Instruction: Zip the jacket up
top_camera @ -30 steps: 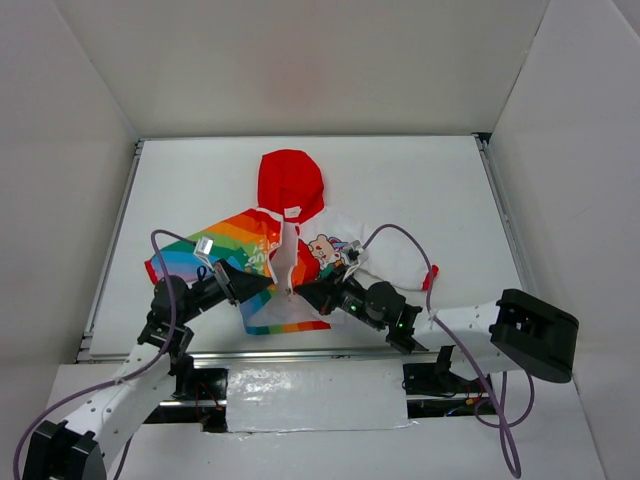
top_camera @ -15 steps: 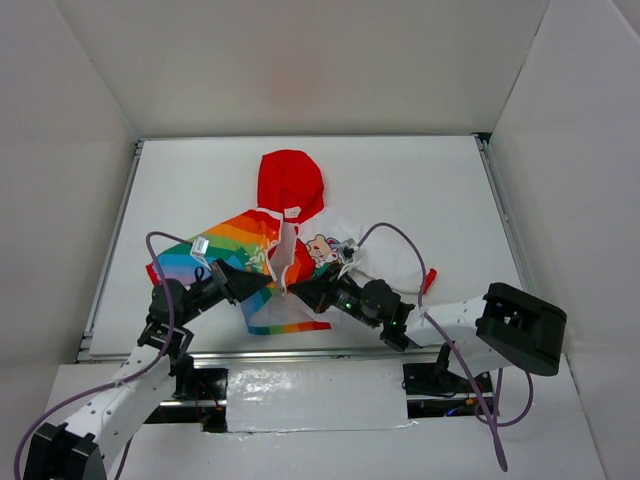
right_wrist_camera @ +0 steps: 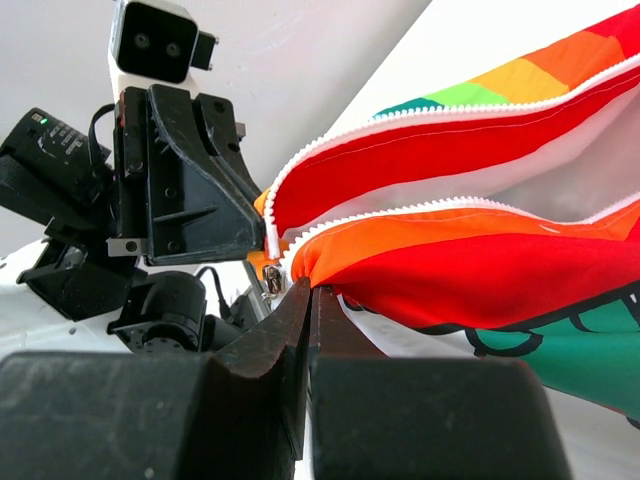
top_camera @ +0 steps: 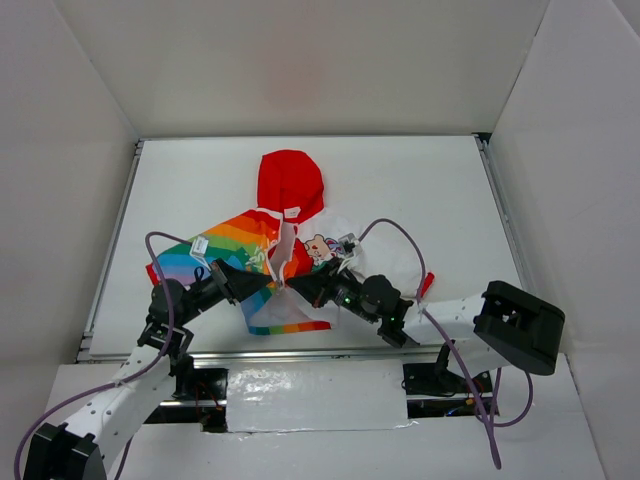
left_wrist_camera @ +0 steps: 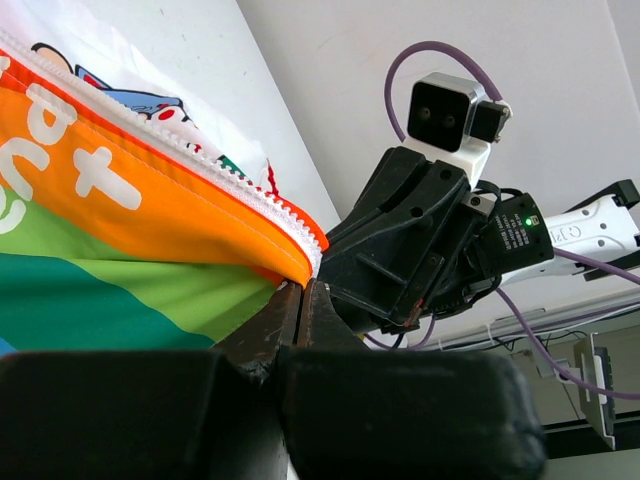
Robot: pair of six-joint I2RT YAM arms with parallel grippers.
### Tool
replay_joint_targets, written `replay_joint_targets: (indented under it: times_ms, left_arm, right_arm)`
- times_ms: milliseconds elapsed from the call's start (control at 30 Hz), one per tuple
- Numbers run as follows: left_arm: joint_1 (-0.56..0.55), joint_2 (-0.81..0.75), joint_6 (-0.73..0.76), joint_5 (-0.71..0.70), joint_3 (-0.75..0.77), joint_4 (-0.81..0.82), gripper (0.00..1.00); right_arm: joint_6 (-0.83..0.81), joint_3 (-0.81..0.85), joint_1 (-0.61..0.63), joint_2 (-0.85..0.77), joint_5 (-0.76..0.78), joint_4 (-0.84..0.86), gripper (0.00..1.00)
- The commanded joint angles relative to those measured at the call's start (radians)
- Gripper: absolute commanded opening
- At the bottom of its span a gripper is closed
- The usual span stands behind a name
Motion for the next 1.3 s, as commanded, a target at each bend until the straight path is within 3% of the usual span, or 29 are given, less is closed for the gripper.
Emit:
replay_joint_targets:
  times_ms: [0, 1267]
  left_arm:
    - [-0.005, -0.015, -0.020, 0.007, -0.004, 0.084, 0.00]
    - [-0.006, 0.000, -0.017, 0.020, 0.008, 0.075, 0.00]
  right_arm:
    - [-0.003, 0.044, -0.008, 0.010, -0.019, 0.078, 0.00]
    - [0.018, 0.055, -0.036, 0.019, -0.048, 0.095, 0.00]
